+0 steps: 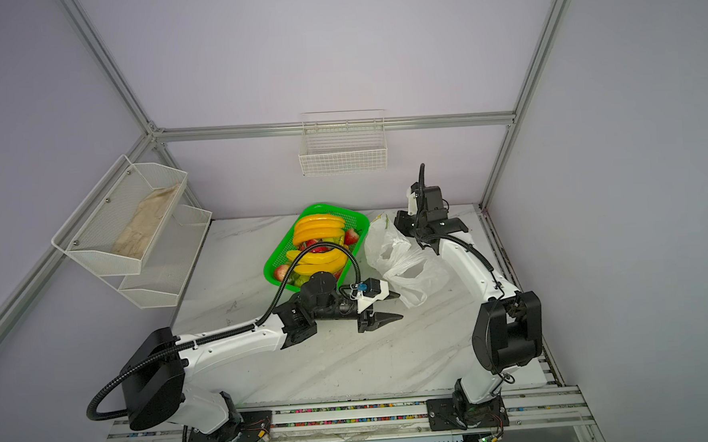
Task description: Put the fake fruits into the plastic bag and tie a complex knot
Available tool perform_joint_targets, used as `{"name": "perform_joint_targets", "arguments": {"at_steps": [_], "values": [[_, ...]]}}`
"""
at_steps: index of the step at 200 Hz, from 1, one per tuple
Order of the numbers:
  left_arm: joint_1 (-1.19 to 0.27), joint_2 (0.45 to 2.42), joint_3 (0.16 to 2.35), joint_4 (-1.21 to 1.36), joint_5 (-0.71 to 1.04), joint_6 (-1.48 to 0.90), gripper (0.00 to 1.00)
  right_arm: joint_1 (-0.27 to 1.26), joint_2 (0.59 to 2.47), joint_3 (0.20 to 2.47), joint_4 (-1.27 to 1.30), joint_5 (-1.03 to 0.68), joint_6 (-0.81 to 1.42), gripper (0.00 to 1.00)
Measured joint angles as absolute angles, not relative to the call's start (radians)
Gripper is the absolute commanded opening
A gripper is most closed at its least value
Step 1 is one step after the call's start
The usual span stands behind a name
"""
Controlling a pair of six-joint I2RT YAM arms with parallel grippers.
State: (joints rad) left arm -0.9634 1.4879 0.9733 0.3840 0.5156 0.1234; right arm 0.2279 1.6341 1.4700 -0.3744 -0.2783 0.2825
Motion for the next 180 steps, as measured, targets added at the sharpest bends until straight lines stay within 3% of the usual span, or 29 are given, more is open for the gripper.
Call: {"name": "perform_joint_targets", "arguments": {"at_steps": [41, 68, 100, 146, 180], "values": [[-0.963, 1.251, 0.81, 0.411, 0.286, 0.093, 0.74, 0.227, 1.603, 1.456, -0.379, -0.276, 0.278, 0.0], [-0.961, 1.2, 0.795, 0.391, 0.085, 0.086, 0.76, 0.227, 1.585, 1.427, -0.377, -0.278, 0.279, 0.0], [-0.965, 1.239, 0.846, 0.292, -0.033, 0.081, 0.8, 0.227, 1.562, 1.372, -0.366, -0.297, 0.295, 0.0], [-1.026, 1.348, 1.054, 0.243, -0.131, 0.074, 0.92, 0.227, 1.544, 1.352, -0.349, -0.311, 0.307, 0.0], [-1.055, 1.454, 1.216, 0.218, -0.199, 0.104, 0.94, 0.227, 1.543, 1.348, -0.341, -0.323, 0.308, 0.0]]}}
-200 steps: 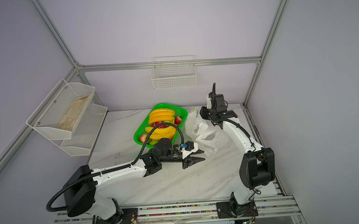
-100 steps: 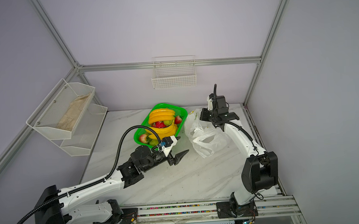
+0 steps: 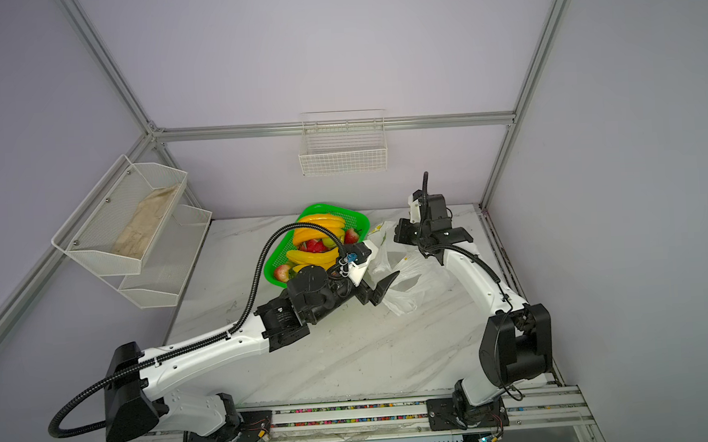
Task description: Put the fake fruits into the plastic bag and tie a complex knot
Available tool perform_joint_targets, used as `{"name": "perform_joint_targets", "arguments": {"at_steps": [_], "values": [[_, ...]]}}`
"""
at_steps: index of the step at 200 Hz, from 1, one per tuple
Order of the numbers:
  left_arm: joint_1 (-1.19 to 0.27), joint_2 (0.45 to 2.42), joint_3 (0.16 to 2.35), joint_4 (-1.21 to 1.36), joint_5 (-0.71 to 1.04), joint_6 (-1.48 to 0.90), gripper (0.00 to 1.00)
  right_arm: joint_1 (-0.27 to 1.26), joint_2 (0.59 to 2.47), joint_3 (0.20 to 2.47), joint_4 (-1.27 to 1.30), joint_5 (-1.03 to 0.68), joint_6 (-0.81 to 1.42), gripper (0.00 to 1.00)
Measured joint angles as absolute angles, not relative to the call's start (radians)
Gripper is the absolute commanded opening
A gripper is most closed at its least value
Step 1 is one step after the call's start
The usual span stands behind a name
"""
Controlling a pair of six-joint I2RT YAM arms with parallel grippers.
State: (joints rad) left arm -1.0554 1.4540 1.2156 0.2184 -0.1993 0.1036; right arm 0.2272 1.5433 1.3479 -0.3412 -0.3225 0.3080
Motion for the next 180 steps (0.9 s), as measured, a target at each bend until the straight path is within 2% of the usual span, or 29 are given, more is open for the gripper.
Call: {"name": "perform_joint_targets", "arguments": {"at_steps": [51, 81, 122, 144, 180], "values": [[-1.054, 1.592, 1.307, 0.129, -0.291, 0.127, 0.93, 0.227, 1.536, 1.345, -0.328, -0.333, 0.309, 0.0], [-1.047, 1.597, 1.307, 0.105, -0.345, 0.104, 0.81, 0.227, 1.521, 1.338, -0.329, -0.328, 0.303, 0.0], [-0.945, 1.541, 1.253, 0.107, -0.316, -0.022, 0.47, 0.227, 1.464, 1.296, -0.336, -0.313, 0.263, 0.0], [-0.85, 1.508, 1.206, 0.114, -0.258, -0.095, 0.21, 0.227, 1.425, 1.271, -0.34, -0.311, 0.248, 0.0], [-0.686, 1.493, 1.122, 0.158, -0.105, -0.228, 0.0, 0.228, 1.385, 1.267, -0.365, -0.324, 0.231, 0.0]]}}
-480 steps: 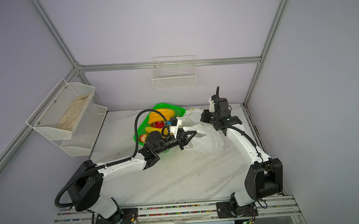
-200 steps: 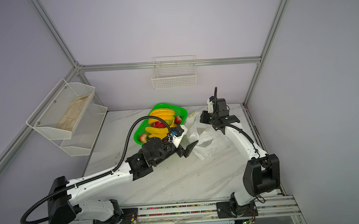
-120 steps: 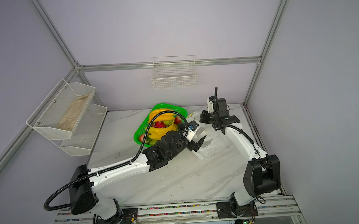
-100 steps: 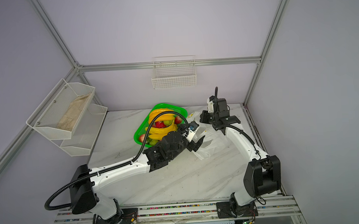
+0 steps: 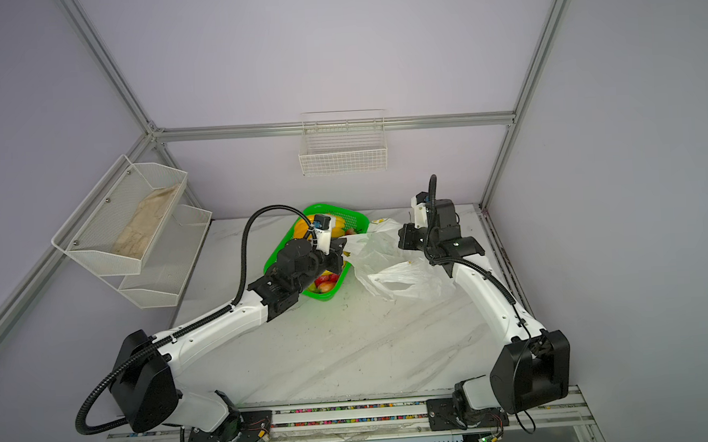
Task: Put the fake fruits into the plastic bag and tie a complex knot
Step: 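Lower the open left gripper onto the yellow bananas in the green basket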
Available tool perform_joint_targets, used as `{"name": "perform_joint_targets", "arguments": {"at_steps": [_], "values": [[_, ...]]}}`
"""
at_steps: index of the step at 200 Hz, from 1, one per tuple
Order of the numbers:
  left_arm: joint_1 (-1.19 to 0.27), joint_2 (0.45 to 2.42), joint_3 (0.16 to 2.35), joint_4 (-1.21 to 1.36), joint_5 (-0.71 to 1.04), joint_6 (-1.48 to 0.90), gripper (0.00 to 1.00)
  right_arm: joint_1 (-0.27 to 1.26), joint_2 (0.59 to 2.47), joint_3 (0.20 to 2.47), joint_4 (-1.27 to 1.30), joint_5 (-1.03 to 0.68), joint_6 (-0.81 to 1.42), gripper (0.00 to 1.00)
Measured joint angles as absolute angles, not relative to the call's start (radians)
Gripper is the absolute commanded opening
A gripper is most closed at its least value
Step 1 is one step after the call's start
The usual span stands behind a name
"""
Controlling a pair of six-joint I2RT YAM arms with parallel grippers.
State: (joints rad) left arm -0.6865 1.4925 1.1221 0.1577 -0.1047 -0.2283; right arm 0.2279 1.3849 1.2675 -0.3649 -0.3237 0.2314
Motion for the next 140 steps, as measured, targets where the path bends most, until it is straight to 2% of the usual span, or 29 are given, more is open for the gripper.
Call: {"name": "perform_joint_targets", "arguments": {"at_steps": [39, 80, 96, 106, 122, 140], "values": [[-0.608, 1.522, 1.119, 0.216, 0.046, -0.297, 0.0, 0.237, 1.325, 1.267, -0.419, -0.327, 0.23, 0.0], [-0.567, 1.59, 1.119, 0.291, 0.212, -0.313, 0.0, 0.238, 1.309, 1.266, -0.492, -0.247, 0.229, 0.0], [-0.559, 1.631, 1.119, 0.314, 0.271, -0.314, 0.05, 0.235, 1.309, 1.256, -0.5, -0.233, 0.231, 0.0], [-0.555, 1.655, 1.119, 0.321, 0.292, -0.314, 0.15, 0.234, 1.311, 1.249, -0.501, -0.226, 0.232, 0.0], [-0.551, 1.68, 1.119, 0.315, 0.304, -0.298, 0.38, 0.234, 1.322, 1.241, -0.501, -0.224, 0.238, 0.0], [-0.542, 1.681, 1.118, 0.31, 0.308, -0.29, 0.6, 0.229, 1.338, 1.232, -0.485, -0.225, 0.246, 0.0]]}}
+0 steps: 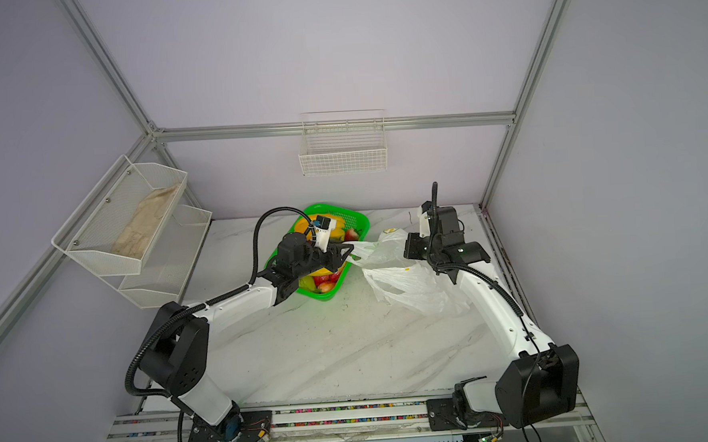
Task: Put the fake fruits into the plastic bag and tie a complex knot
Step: 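Lower the open left gripper onto the yellow bananas in the green basket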
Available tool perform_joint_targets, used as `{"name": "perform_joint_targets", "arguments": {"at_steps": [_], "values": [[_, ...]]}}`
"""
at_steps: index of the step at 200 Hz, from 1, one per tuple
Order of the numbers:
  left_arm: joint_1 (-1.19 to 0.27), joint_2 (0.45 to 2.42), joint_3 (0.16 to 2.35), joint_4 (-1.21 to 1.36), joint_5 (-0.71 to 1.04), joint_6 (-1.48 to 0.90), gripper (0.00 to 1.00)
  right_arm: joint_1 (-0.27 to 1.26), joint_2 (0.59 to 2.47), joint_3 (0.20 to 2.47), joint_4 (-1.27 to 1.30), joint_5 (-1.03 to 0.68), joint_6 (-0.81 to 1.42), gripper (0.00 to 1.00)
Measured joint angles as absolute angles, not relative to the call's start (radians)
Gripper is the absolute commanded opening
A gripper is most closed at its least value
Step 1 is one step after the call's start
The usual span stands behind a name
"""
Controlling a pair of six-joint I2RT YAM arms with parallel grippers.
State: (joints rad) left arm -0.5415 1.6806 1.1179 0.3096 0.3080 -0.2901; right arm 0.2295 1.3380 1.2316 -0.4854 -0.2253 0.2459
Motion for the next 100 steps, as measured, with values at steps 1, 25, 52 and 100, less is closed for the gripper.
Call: {"name": "perform_joint_targets", "arguments": {"at_steps": [1, 25, 52, 100], "values": [[-0.54, 1.679, 1.118, 0.309, 0.307, -0.288, 0.61, 0.229, 1.34, 1.23, -0.483, -0.226, 0.247, 0.0], [-0.518, 1.619, 1.078, 0.29, 0.297, -0.277, 0.76, 0.229, 1.362, 1.215, -0.451, -0.233, 0.266, 0.0], [-0.478, 1.465, 1.007, 0.21, 0.214, -0.309, 0.82, 0.229, 1.368, 1.201, -0.417, -0.232, 0.295, 0.0], [-0.402, 1.348, 1.003, 0.162, 0.0, -0.131, 0.83, 0.229, 1.381, 1.2, -0.376, -0.245, 0.301, 0.0]]}}
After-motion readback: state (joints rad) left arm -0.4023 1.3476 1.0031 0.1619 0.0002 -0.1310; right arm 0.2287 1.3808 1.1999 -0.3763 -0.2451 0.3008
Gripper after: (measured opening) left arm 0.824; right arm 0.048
